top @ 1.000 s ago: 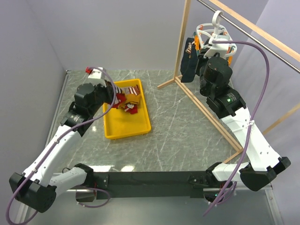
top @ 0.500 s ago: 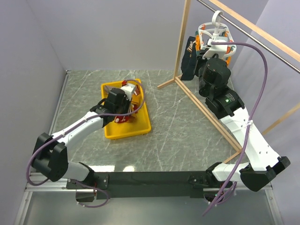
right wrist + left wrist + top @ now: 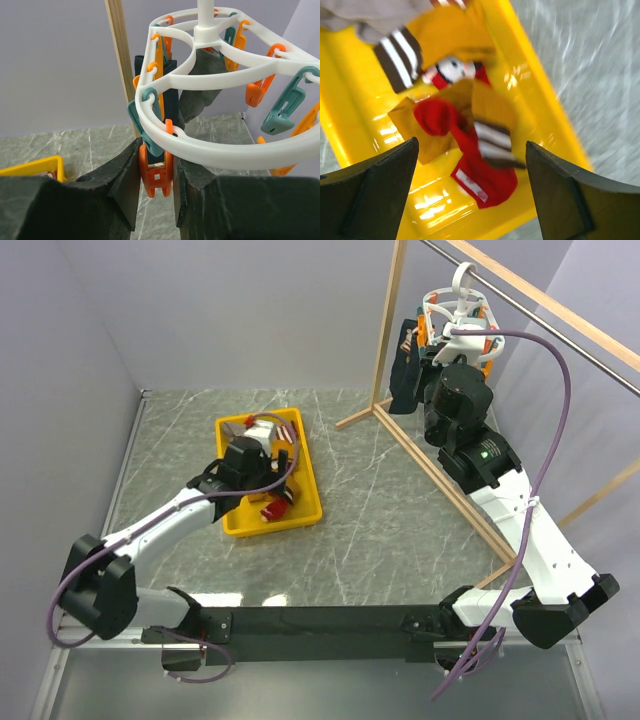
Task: Clip the socks to the hanger
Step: Adjust the sock in the bin.
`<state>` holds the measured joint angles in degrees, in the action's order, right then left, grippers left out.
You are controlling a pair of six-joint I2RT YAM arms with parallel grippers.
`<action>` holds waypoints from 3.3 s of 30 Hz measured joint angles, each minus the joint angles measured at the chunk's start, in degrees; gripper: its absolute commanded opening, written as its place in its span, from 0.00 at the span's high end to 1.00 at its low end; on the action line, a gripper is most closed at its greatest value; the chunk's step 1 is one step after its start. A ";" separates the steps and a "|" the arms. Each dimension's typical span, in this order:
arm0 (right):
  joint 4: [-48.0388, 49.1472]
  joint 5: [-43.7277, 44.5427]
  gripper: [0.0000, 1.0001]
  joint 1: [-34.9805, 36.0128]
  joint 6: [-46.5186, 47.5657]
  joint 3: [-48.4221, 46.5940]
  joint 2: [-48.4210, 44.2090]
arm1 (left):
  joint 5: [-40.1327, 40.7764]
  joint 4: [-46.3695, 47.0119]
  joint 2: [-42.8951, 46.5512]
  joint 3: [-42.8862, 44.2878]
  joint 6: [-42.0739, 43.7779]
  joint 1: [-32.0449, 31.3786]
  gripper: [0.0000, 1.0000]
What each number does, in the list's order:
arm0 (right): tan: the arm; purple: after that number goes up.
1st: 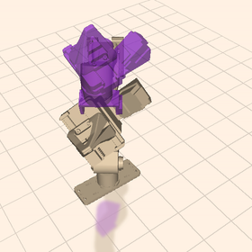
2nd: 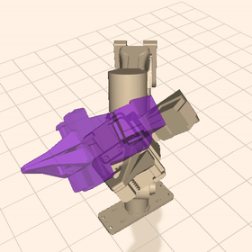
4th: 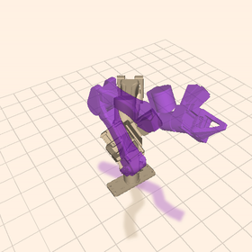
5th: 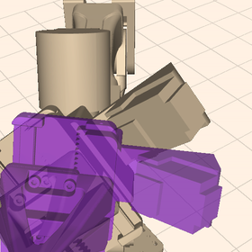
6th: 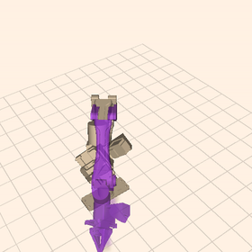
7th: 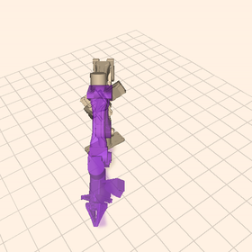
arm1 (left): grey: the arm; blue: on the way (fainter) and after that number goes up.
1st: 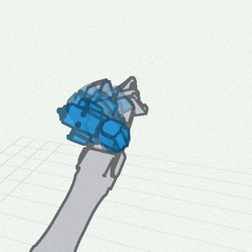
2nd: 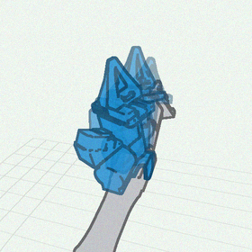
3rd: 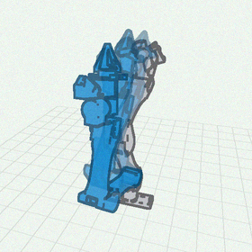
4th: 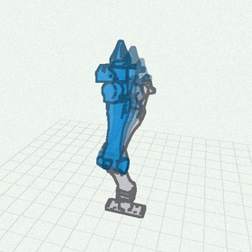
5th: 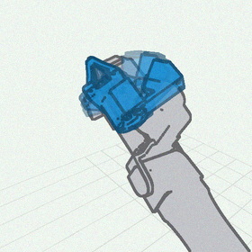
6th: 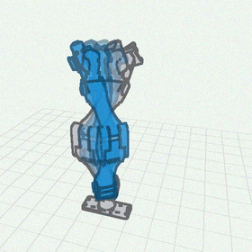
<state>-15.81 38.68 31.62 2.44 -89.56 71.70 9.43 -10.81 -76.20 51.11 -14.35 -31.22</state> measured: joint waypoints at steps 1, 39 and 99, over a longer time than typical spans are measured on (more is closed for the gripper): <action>0.00 -0.11 0.90 0.00 -0.02 0.00 0.00 | 0.96 0.24 0.94 -0.02 -1.84 0.00 0.07; 0.00 -0.59 0.89 -0.02 0.02 -0.11 -0.07 | 8.76 11.04 -9.16 -10.27 -44.35 -6.69 0.39; 0.92 -0.79 0.90 -0.04 -1.16 1.60 -0.37 | -3.34 -11.21 -0.68 15.28 7.43 12.70 0.17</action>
<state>-14.90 37.89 31.57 1.28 -87.96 71.33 6.09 -22.02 -76.88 66.39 -6.92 -18.52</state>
